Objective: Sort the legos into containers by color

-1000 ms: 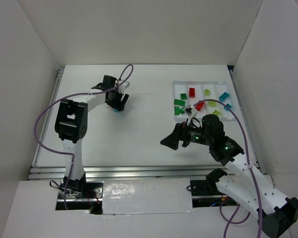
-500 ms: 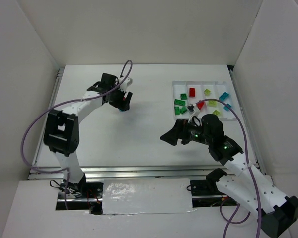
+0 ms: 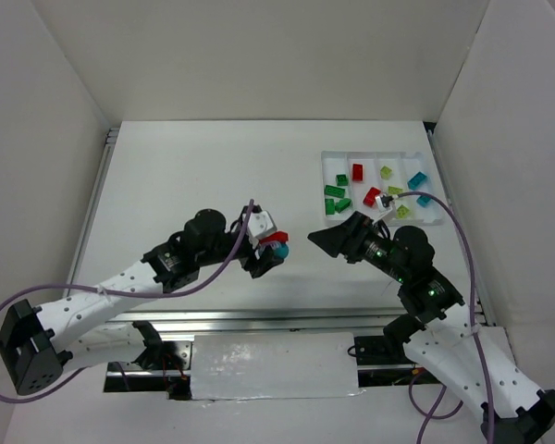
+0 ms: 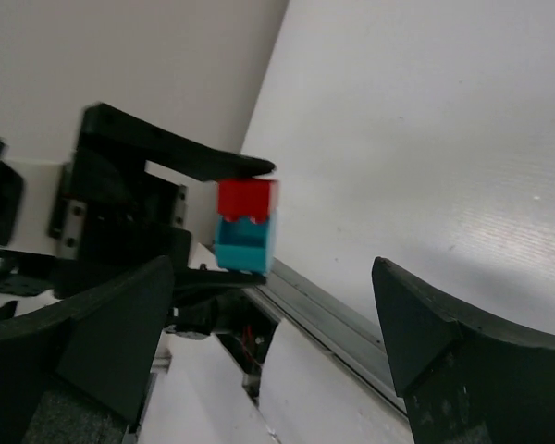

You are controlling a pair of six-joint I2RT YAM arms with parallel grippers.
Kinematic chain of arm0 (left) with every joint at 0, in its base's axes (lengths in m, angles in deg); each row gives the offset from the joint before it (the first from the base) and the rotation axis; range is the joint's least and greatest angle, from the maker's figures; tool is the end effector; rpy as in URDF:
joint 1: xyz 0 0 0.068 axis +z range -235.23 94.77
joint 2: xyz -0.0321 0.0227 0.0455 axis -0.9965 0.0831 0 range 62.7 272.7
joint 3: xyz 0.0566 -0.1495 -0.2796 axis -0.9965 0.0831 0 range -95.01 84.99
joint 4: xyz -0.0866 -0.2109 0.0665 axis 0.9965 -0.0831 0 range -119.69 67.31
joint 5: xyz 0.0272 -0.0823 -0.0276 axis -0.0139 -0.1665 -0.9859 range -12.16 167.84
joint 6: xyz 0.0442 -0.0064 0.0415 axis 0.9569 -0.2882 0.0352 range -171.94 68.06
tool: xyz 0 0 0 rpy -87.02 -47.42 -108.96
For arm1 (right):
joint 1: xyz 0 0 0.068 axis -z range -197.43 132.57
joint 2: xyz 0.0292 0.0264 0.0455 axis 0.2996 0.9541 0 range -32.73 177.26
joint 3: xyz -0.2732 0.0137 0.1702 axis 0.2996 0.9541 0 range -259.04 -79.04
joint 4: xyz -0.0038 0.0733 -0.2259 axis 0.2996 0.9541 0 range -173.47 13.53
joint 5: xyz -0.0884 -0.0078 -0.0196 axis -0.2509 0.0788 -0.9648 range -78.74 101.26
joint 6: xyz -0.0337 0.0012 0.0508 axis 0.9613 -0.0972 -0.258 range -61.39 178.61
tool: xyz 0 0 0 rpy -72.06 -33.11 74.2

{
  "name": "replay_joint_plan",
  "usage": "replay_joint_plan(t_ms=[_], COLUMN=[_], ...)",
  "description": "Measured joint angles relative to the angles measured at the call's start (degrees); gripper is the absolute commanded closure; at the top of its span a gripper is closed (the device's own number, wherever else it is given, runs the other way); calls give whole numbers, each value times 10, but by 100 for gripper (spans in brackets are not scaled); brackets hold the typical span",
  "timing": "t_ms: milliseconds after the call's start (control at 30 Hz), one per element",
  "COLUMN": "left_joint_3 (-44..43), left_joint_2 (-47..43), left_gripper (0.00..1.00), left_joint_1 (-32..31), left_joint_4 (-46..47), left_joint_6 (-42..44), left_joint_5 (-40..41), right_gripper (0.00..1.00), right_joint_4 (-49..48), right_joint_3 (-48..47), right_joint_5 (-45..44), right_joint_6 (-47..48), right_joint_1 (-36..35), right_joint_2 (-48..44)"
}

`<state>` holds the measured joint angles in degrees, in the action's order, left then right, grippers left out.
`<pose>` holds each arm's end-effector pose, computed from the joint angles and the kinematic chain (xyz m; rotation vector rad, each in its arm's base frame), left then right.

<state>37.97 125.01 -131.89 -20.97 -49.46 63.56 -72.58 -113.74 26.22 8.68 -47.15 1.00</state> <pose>0.1400 -0.1649 0.3645 0.9400 1.6148 -0.7662 0.0747 0.0562 0.3317 0.1271 1.9049 1.2123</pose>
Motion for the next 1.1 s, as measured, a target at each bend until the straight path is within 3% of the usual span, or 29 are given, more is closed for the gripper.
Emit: replay_joint_plan(t_ms=[267, 600, 700, 767, 800, 833, 867, 933, 967, 1000, 1033, 1100], left_joint_3=[22, -5, -10, -11, -12, -13, -14, -14, -14, -14, -14, -14], left_joint_2=[-17, -18, -15, -11, -9, -9, -8, -8, -8, -8, -8, -10], left_gripper=[100, 100, 100, 100, 100, 100, 98, 75, 48, 7, 0, 0], left_joint_1=[-79, -93, -94, -96, -96, -97, -97, -97, -97, -97, -97, -98], left_joint_4=[11, 18, 8, 0, 0, -1, -2, -4, -4, -4, -4, 0], left_joint_6=[0, 2, 3, 4, 6, 9, 9, 7, 6, 5, 4, -8], left_joint_5=[19, 40, 41, 41, 43, 47, 49, 52, 52, 53, 55, 52], right_gripper=[11, 16, 41, 69, 91, 100, 100, 100, 100, 100, 100, 100], right_joint_4=[-50, -60, -73, -84, -84, -82, -83, -83, -83, -84, -86, -92], right_joint_3=[15, 12, 12, 9, 7, 6, 6, 6, 6, 6, 6, 7], right_joint_5=[19, -22, -39, -41, -49, -54, -55, -56, -56, -55, -54, -47], right_joint_6=[-32, -37, -37, -38, -44, -49, -47, -42, -40, -38, -34, -14], right_joint_1=[-34, -160, -176, -184, -187, -189, -189, -189, -189, -190, -190, -190], right_joint_2=[16, 85, 93, 97, 99, 100, 102, 102, 102, 102, 102, 102])
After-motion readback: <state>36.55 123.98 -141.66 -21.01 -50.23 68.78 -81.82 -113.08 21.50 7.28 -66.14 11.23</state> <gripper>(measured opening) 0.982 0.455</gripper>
